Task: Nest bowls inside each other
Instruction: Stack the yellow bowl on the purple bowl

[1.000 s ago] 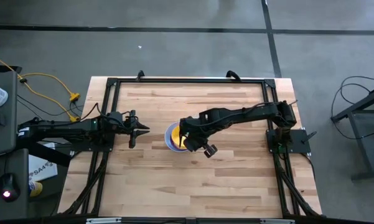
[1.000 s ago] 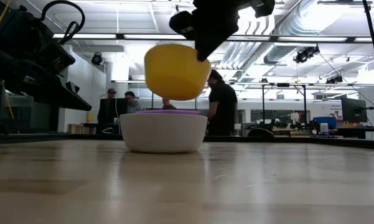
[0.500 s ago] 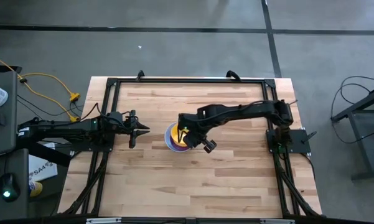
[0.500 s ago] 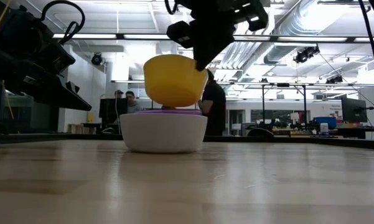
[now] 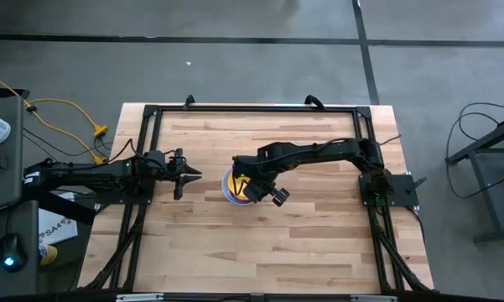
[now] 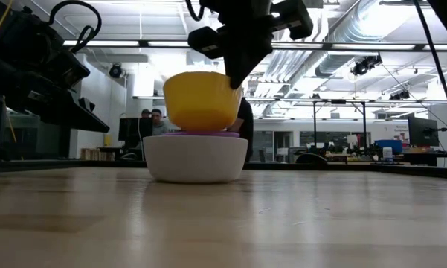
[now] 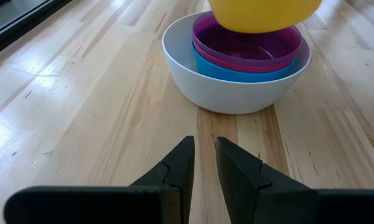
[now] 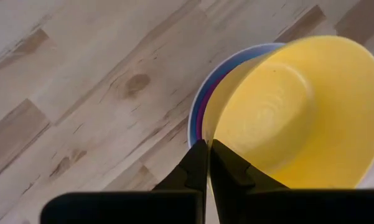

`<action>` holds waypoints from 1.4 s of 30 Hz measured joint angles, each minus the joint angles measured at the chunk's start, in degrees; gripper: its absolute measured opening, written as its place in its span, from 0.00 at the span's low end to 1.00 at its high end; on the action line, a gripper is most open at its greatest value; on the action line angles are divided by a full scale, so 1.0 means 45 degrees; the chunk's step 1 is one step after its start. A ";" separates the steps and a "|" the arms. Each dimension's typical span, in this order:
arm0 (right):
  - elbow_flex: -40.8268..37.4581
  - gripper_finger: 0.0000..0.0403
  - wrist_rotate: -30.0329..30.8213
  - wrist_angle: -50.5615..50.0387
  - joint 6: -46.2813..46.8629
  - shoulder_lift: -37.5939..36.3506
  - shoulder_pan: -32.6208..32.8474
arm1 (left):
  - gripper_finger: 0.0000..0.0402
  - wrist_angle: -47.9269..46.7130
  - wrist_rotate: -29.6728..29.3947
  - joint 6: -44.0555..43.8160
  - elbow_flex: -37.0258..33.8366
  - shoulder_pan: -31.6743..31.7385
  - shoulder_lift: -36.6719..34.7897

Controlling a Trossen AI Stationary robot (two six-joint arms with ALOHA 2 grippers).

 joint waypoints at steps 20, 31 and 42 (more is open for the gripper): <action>-0.0004 0.01 0.0319 0.0535 0.0104 0.0708 -0.0076 | 0.17 0.0000 -0.0005 0.0002 -0.0002 -0.0001 -0.0004; -0.0004 0.01 0.0593 0.0505 0.0212 0.0813 -0.0107 | 0.17 0.0000 -0.0010 0.0002 -0.0002 -0.0003 -0.0005; -0.0004 0.01 -0.0039 0.0554 0.0881 0.1009 -0.0107 | 0.17 0.0000 -0.0020 0.0002 -0.0002 0.0002 0.0000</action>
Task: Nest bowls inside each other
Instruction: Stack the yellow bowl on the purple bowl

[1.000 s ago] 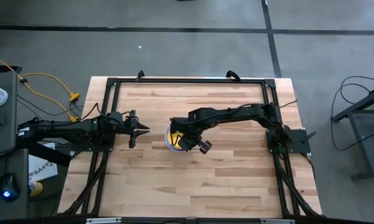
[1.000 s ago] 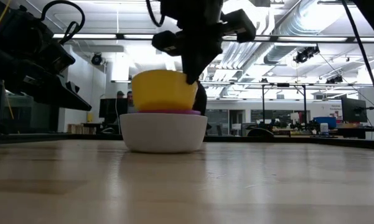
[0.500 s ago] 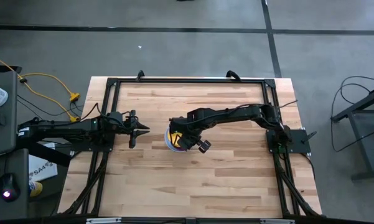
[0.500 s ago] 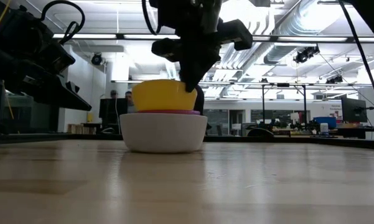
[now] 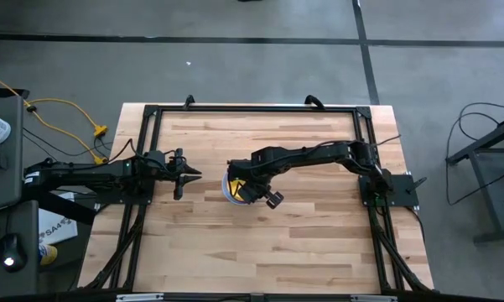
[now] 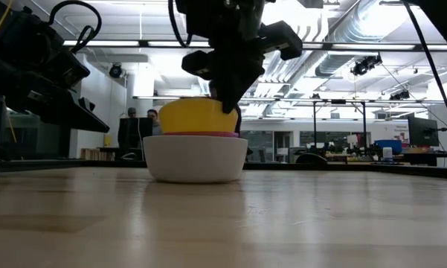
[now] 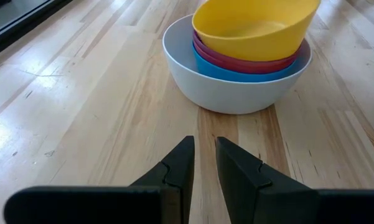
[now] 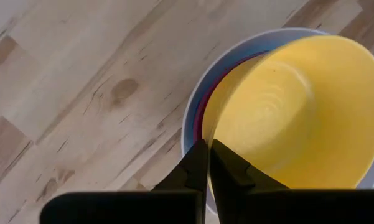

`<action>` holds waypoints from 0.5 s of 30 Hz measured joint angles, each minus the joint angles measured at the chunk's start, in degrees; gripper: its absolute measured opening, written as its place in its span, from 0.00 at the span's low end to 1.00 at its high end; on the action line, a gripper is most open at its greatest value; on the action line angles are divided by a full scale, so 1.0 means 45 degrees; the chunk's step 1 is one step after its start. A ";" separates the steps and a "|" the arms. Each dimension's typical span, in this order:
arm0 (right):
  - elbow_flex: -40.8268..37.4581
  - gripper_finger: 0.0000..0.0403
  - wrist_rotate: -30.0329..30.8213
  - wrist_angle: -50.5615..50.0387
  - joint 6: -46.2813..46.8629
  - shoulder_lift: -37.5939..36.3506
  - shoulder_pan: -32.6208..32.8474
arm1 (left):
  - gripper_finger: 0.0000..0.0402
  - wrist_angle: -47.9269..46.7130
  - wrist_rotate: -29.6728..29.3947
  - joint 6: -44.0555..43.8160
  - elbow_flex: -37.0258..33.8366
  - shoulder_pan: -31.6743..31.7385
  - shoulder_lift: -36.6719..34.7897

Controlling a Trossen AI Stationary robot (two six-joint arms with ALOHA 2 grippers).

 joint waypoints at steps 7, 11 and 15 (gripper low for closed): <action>0.0000 0.01 0.0015 0.0357 0.0134 0.0045 0.0000 | 0.17 -0.0005 -0.0009 -0.0001 0.0005 -0.0001 -0.0005; 0.0000 0.01 0.0031 0.0422 0.0222 0.0045 0.0000 | 0.17 -0.0005 -0.0005 0.0000 0.0000 0.0000 -0.0005; 0.0000 0.01 0.0036 0.0458 0.0527 0.0045 0.0000 | 0.17 -0.0005 -0.0005 -0.0004 0.0000 -0.0004 -0.0002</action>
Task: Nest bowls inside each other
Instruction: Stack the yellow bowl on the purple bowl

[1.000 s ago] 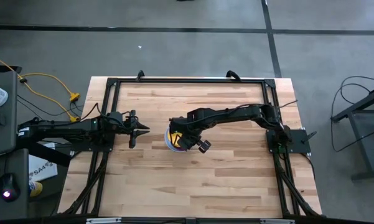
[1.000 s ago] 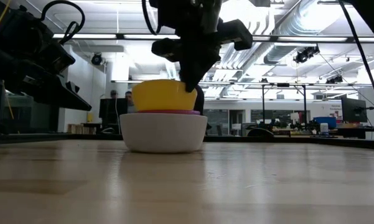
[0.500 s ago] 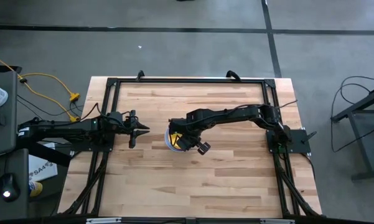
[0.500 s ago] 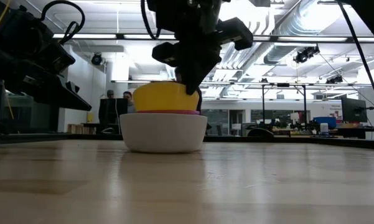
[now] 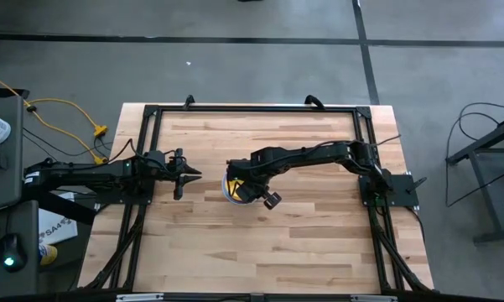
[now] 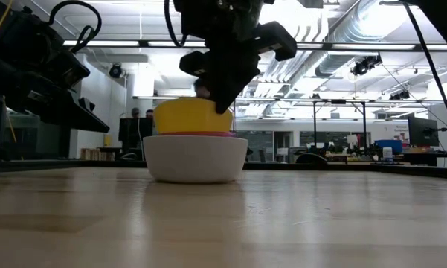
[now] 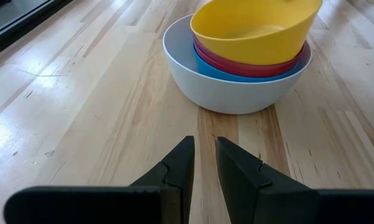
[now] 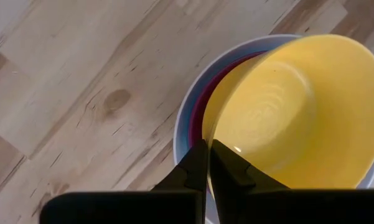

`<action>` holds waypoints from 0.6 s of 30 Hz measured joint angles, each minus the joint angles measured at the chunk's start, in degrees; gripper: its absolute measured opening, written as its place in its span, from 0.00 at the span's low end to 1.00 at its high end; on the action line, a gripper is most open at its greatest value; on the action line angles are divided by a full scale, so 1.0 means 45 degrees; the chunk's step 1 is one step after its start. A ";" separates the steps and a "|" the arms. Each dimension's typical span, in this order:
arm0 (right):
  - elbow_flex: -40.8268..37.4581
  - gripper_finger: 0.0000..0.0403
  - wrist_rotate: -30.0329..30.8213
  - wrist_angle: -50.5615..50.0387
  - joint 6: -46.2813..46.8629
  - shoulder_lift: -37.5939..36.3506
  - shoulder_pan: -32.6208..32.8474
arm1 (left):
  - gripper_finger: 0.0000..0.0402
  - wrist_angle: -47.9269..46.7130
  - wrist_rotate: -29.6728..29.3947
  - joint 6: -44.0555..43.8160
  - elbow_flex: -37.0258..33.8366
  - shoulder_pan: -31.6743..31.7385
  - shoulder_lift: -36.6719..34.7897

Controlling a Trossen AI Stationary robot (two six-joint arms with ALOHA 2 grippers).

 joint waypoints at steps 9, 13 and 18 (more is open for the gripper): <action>0.0000 0.01 0.0003 0.0001 0.0120 0.0000 0.0000 | 0.17 0.0000 0.0004 -0.0001 0.0000 -0.0001 0.0002; 0.0000 0.01 0.0013 0.0002 0.0127 0.0000 0.0000 | 0.17 0.0001 0.0005 0.0000 0.0000 0.0002 0.0001; 0.0000 0.01 0.0062 0.0003 0.0132 0.0000 0.0000 | 0.17 0.0000 0.0005 0.0003 0.0003 0.0001 0.0002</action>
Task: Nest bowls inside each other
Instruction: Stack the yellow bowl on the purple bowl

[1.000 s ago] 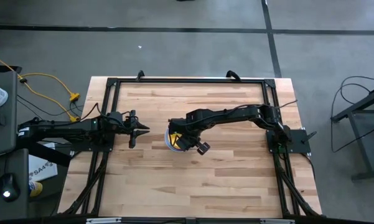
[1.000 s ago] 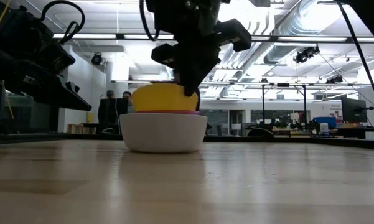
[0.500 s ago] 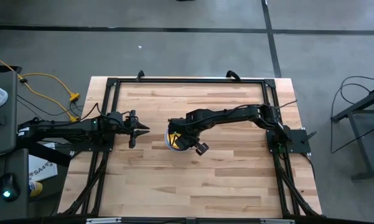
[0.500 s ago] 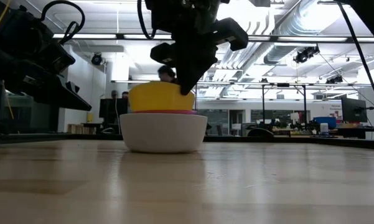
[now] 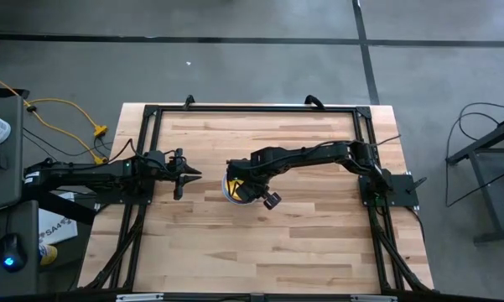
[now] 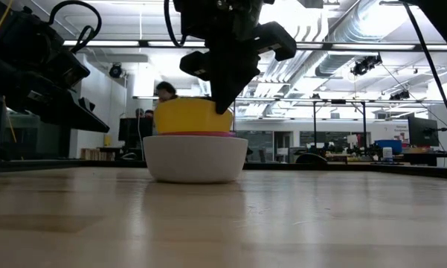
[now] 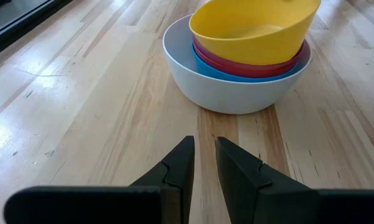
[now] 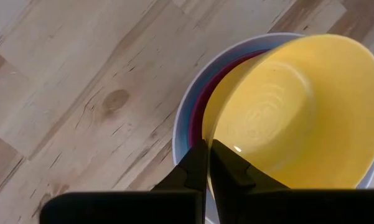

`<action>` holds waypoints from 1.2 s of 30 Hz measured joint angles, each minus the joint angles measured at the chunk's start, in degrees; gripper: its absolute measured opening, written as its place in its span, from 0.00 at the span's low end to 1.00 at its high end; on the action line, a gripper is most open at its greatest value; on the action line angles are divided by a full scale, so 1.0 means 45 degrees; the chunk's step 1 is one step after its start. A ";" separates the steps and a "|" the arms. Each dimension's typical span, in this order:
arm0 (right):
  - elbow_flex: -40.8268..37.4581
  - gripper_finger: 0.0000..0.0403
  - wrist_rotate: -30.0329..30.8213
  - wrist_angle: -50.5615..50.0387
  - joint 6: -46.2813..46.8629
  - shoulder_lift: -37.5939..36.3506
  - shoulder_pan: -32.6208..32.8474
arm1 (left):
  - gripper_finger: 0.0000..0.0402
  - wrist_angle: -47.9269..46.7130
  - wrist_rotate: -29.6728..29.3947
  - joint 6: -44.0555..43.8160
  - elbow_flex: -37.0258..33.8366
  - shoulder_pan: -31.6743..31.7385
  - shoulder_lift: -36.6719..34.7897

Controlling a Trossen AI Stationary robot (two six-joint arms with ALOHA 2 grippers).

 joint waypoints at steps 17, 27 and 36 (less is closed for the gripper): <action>0.0000 0.15 0.0368 0.0499 0.0715 0.0206 -0.0005 | 0.17 0.0004 0.0010 -0.0004 0.0001 -0.0001 -0.0005; -0.0005 0.27 0.1011 0.0636 0.0991 0.0226 0.0005 | 0.17 0.0002 0.0010 -0.0002 -0.0002 -0.0002 0.0000; -0.0005 0.28 0.0971 0.0636 0.1671 0.0225 0.0210 | 0.17 0.0001 0.0010 0.0000 -0.0002 0.0002 -0.0004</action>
